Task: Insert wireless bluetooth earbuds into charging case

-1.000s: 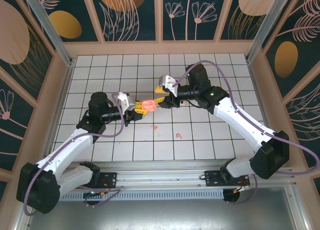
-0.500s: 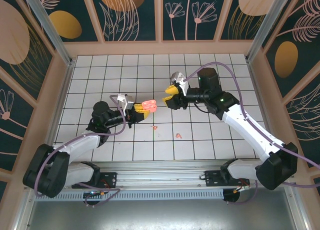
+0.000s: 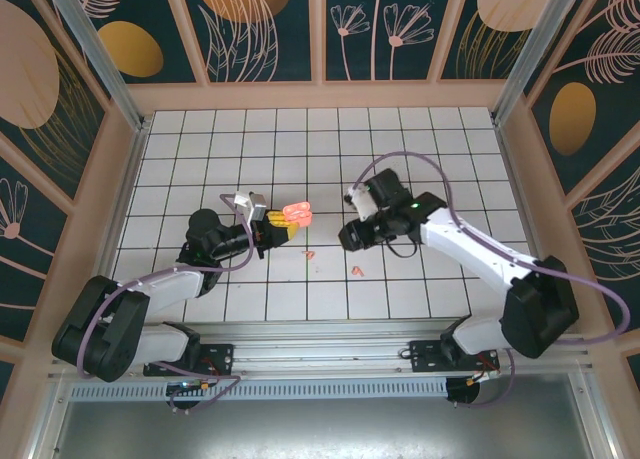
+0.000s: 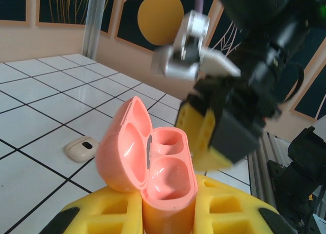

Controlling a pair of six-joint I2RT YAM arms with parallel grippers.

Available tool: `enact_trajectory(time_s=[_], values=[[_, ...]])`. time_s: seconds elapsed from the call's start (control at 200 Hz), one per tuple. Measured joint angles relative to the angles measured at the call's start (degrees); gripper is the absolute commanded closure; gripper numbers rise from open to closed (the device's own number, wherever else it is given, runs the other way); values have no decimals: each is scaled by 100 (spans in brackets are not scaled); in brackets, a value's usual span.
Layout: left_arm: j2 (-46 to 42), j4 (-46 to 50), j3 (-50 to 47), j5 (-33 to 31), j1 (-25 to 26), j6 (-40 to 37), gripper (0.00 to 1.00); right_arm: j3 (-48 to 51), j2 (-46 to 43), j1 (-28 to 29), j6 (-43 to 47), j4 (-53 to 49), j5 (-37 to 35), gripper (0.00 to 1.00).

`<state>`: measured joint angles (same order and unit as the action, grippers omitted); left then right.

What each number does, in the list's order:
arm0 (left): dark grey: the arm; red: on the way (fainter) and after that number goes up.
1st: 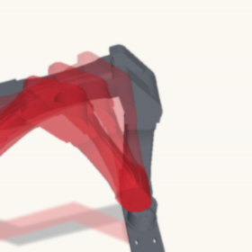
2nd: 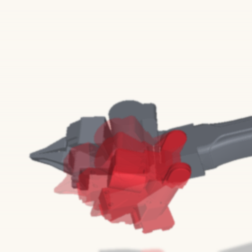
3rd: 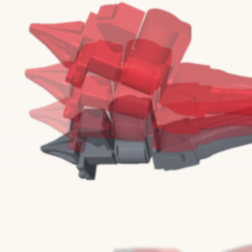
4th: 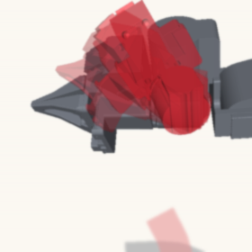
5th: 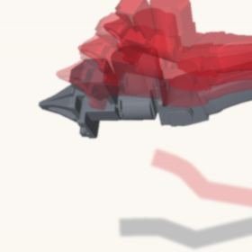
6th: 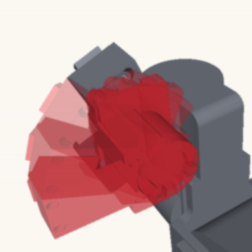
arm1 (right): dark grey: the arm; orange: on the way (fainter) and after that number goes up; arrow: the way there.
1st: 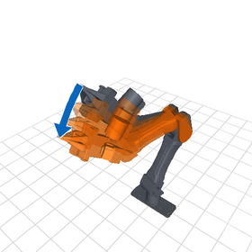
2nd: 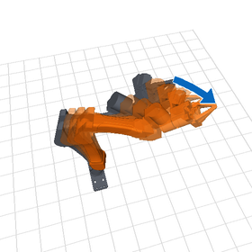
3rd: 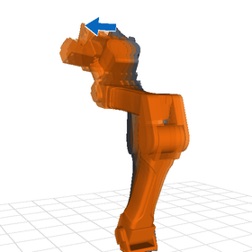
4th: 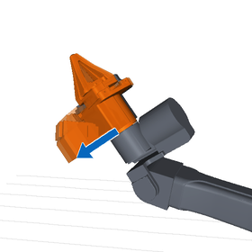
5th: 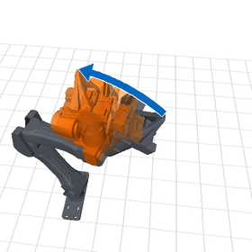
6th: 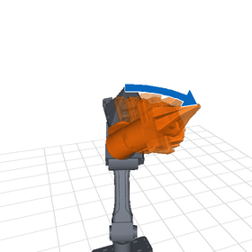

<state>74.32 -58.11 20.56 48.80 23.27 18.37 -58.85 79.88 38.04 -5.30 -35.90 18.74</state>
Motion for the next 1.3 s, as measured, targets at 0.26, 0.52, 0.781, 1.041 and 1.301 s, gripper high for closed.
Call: enact_trajectory(time_s=[0.26, 0.52, 0.781, 1.041, 1.301], values=[[0, 2, 0, -2, 0, 2, 83, 11, 1040, 599, -76, -483, -944, 54], [-2, 92, 0, -22, 0, -2, 83, -68, 1624, 872, 42, -562, -1425, 54], [-9, 149, 0, -22, 0, -2, 83, -68, 1659, 911, 72, -647, -1530, 54], [-9, 184, 0, -22, 0, -2, 83, -153, 1808, 922, 96, -658, -1744, 55], [-9, 289, 2, -22, 0, -4, 84, -188, 2006, 922, 201, -654, -1788, 56]])
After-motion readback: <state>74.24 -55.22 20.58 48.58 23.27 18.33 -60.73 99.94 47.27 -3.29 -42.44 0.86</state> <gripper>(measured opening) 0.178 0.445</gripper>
